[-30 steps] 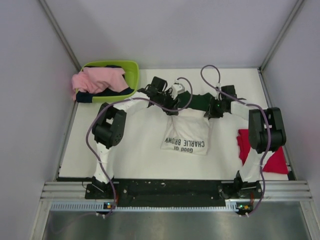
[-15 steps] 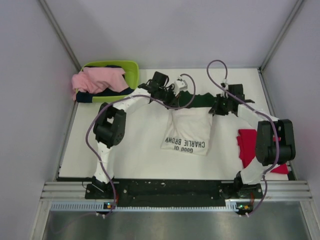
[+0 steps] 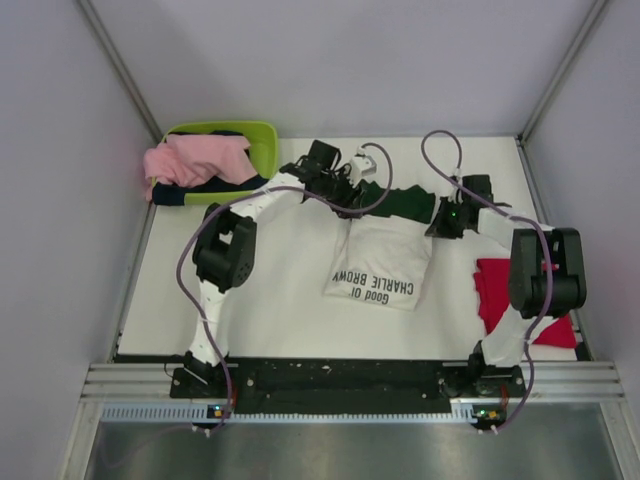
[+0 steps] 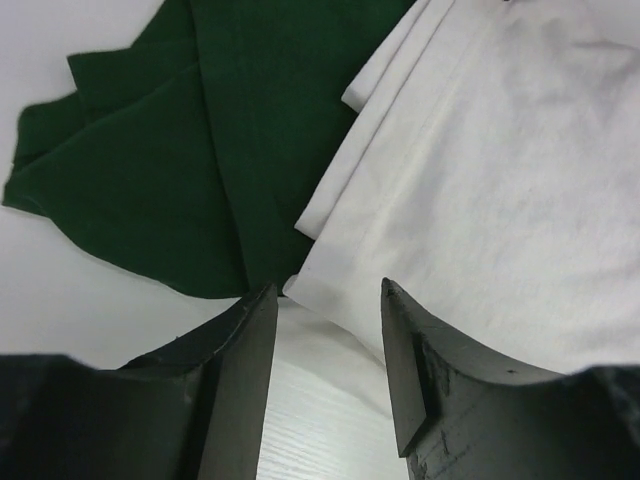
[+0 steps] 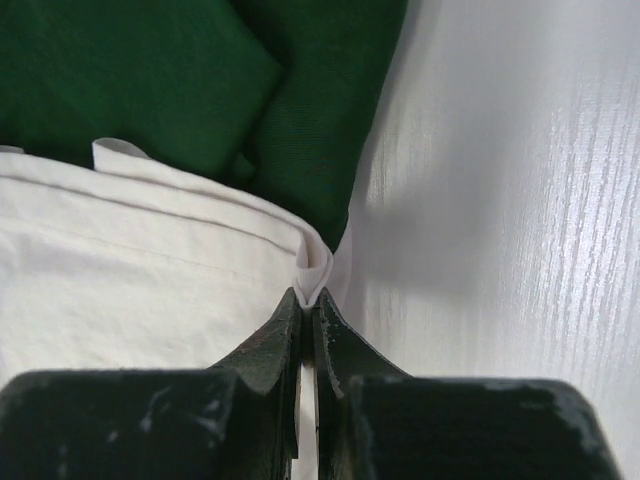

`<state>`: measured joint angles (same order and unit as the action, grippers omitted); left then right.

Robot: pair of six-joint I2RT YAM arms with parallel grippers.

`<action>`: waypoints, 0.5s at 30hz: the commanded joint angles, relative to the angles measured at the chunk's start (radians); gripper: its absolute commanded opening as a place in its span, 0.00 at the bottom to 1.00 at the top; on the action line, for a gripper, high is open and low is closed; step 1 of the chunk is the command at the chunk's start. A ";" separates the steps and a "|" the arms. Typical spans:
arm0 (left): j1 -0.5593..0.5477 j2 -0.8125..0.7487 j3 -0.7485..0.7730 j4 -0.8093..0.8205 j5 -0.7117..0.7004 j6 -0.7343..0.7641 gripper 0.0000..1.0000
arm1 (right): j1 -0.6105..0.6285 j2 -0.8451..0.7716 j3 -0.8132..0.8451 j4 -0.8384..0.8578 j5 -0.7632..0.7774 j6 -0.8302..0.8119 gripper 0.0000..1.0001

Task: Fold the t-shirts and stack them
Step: Fold the folded rectangular tshirt in 1/3 of the way

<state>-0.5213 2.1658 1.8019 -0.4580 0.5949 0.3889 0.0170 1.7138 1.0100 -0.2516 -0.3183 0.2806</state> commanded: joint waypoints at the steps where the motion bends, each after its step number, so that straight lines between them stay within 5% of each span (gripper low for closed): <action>1: 0.004 0.009 -0.032 0.080 -0.012 -0.165 0.51 | -0.003 0.018 0.045 0.037 -0.027 -0.004 0.00; 11: -0.017 0.087 0.010 0.072 -0.039 -0.170 0.40 | -0.005 0.006 0.026 0.040 -0.027 -0.003 0.00; 15: -0.017 0.118 0.053 0.013 -0.055 -0.157 0.22 | -0.005 -0.005 0.027 0.038 -0.027 -0.006 0.00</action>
<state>-0.5316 2.2654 1.7916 -0.4156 0.5472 0.2214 0.0170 1.7386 1.0100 -0.2462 -0.3347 0.2810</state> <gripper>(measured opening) 0.315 0.015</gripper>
